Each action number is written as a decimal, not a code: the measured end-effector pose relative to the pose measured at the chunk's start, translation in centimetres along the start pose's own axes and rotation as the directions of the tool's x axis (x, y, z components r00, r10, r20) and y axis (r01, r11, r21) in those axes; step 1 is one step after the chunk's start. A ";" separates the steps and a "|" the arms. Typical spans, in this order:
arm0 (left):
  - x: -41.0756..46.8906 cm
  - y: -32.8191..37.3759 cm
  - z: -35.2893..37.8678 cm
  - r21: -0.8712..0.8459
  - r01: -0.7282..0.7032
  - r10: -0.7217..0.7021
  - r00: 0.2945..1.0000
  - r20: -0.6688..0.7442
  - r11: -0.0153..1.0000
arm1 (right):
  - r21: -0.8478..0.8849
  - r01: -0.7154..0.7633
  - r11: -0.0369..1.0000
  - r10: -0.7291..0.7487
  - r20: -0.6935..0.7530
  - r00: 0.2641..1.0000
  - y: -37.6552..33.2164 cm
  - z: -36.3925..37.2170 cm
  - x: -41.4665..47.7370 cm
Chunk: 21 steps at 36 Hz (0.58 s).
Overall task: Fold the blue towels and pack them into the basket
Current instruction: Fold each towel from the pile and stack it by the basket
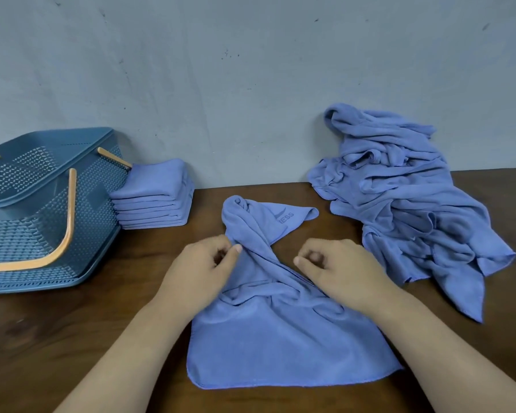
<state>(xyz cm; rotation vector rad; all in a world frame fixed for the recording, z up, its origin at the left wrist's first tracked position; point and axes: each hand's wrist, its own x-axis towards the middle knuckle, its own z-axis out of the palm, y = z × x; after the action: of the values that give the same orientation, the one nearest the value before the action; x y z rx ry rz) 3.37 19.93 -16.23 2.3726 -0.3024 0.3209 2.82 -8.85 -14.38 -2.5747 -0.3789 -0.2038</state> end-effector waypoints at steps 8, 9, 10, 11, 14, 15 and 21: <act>0.1 -0.9 0.6 0.157 0.044 -0.064 0.990 0.123 0.987 | 0.165 0.112 0.980 -0.147 0.216 0.965 0.3 1.0 0.2; 0.1 -0.8 0.5 0.102 0.053 -0.066 0.989 0.133 0.993 | 0.182 0.107 0.977 -0.151 0.245 0.958 0.4 0.7 0.2; 0.1 -0.7 0.3 0.054 0.063 -0.070 0.985 0.156 0.997 | 0.181 0.110 0.977 -0.159 0.288 0.944 0.4 0.2 0.0; 0.0 -0.5 0.1 0.014 0.075 -0.076 0.976 0.206 0.997 | 0.179 0.112 0.977 -0.169 0.341 0.925 0.5 -0.2 -0.1; -0.3 0.4 -0.8 -0.128 0.096 -0.030 0.899 0.438 0.987 | 0.257 0.036 0.966 -0.168 0.513 0.842 0.6 -1.6 -0.5; -0.3 0.4 -1.0 -0.179 0.098 -0.006 0.890 0.456 0.979 | 0.286 -0.009 0.958 -0.149 0.527 0.837 0.5 -1.8 -0.5; 0.6 -1.3 0.1 -0.113 0.085 -0.101 0.984 -0.146 0.990 | 0.251 -0.031 0.968 -0.003 0.132 0.991 0.8 0.5 0.5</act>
<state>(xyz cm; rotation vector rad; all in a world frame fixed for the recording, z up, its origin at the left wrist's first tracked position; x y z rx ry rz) 4.35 20.66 -16.91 2.2347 -0.1336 0.4272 3.61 -9.15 -15.04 -2.3440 -0.4069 0.0202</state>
